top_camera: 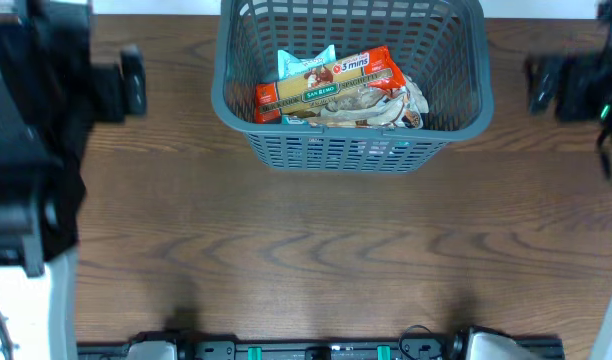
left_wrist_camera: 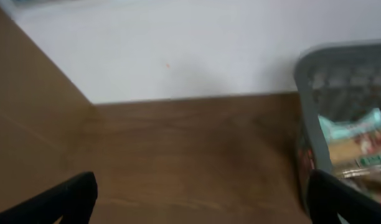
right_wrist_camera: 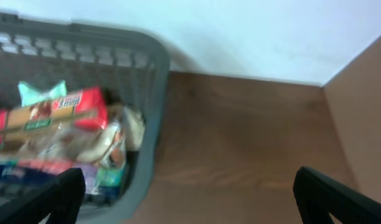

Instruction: Pack container

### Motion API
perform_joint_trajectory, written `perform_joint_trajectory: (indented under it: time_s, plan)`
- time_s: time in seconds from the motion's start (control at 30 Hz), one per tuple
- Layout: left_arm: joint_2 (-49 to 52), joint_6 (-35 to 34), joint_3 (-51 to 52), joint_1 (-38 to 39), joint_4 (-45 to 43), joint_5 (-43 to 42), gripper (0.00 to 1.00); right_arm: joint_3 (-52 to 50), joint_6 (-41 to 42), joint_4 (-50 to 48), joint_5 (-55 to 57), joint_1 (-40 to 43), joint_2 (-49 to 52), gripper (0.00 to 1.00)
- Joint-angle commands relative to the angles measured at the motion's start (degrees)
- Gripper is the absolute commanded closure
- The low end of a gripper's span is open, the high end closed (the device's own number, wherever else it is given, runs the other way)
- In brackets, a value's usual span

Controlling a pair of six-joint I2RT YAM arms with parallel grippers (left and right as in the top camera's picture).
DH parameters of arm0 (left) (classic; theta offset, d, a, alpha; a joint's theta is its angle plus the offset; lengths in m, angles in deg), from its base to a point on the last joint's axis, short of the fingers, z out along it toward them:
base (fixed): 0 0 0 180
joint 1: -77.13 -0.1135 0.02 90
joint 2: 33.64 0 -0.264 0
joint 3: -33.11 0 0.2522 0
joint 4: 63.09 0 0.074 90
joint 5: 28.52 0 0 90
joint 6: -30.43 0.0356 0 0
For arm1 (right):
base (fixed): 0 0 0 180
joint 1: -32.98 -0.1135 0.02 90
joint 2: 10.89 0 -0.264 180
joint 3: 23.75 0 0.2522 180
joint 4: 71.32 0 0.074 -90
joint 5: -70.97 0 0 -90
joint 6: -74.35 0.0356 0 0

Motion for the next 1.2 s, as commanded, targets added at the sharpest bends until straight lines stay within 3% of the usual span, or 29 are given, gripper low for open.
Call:
perform_joint_trajectory:
  time_s: [0.0,0.23,0.47,0.67,1.17]
  plan:
    - [-7.26,-2.14,12.07,-0.2,-2.56,-5.99,0.01,-12.74,4.26,-2.25,2.23,-1.6,-9.55,0.01]
    - [-23.45,-6.32,34.34,-0.17,-6.36,-13.4,0.01,-36.81,6.12,-4.55,1.14,-2.01,-31.52,0.01]
    - [-35.74,-6.58,45.4,-0.2,-5.86,-13.22,0.01,-47.65,5.22,-3.26,-3.72,-2.01,-44.11,0.01]
    - [-42.03,-6.73,49.33,-0.2,-4.94,-13.0,0.01,-52.02,5.25,3.98,-5.75,-2.01,-45.86,0.01]
    - [-41.68,-6.71,49.59,-0.2,-4.9,-13.03,0.02,-53.7,5.68,2.34,-5.73,-1.99,-45.86,0.01]
